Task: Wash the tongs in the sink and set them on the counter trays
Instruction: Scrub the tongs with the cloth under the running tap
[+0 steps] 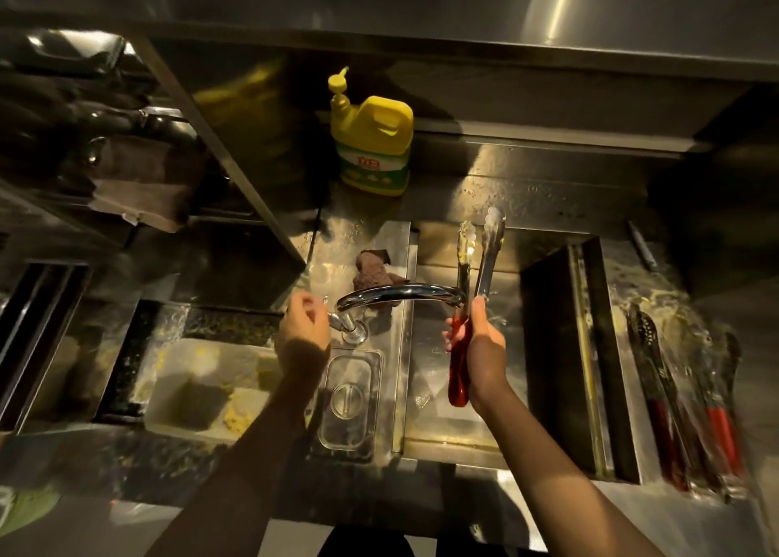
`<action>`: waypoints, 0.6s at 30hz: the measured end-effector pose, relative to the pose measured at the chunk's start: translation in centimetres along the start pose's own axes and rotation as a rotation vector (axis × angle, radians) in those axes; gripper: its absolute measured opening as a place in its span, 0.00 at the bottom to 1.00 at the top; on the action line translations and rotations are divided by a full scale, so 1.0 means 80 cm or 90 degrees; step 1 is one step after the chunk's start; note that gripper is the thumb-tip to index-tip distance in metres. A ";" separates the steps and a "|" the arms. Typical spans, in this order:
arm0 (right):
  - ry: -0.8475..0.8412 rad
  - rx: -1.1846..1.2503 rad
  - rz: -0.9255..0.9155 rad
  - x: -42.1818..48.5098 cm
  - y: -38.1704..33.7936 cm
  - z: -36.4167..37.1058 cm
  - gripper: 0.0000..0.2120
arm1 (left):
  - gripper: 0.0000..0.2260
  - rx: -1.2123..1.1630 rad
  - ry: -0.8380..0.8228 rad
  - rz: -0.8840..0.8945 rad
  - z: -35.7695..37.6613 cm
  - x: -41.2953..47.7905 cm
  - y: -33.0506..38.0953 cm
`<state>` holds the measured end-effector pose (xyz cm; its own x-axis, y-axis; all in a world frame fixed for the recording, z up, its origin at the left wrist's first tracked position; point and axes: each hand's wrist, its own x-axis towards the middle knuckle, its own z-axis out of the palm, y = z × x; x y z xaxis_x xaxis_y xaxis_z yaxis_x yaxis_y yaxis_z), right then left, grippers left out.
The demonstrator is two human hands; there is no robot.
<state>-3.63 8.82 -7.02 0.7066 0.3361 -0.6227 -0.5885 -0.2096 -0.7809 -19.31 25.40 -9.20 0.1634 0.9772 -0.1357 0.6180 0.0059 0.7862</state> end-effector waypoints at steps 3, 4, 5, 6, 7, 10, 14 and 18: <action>0.018 -0.081 -0.041 0.007 0.007 -0.020 0.29 | 0.03 0.046 -0.059 0.010 0.003 -0.047 -0.046; 0.016 -0.113 -0.053 0.009 0.008 -0.027 0.29 | 0.03 0.043 -0.125 0.054 0.008 -0.068 -0.052; 0.013 -0.137 -0.064 0.011 0.008 -0.034 0.28 | 0.01 0.084 -0.169 0.149 0.018 -0.083 -0.056; 0.006 -0.156 -0.072 0.013 0.007 -0.042 0.26 | 0.04 0.151 -0.208 0.219 0.029 -0.098 -0.051; -0.003 -0.172 -0.080 0.014 0.004 -0.049 0.24 | 0.06 0.197 -0.245 0.242 0.043 -0.105 -0.038; -0.029 -0.222 -0.107 0.023 -0.001 -0.074 0.21 | 0.09 0.129 -0.195 0.175 0.084 -0.098 0.031; -0.067 -0.268 -0.117 0.033 0.001 -0.100 0.20 | 0.33 0.142 -0.110 0.047 0.136 -0.024 0.063; -0.100 -0.289 -0.117 0.043 0.002 -0.125 0.20 | 0.45 0.265 -0.130 -0.106 0.159 0.020 0.055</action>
<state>2.64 0.76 -9.74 0.6942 0.5319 -0.4850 -0.2046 -0.5001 -0.8414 -6.55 24.27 -13.64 0.1586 0.9084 -0.3869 0.8962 0.0319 0.4425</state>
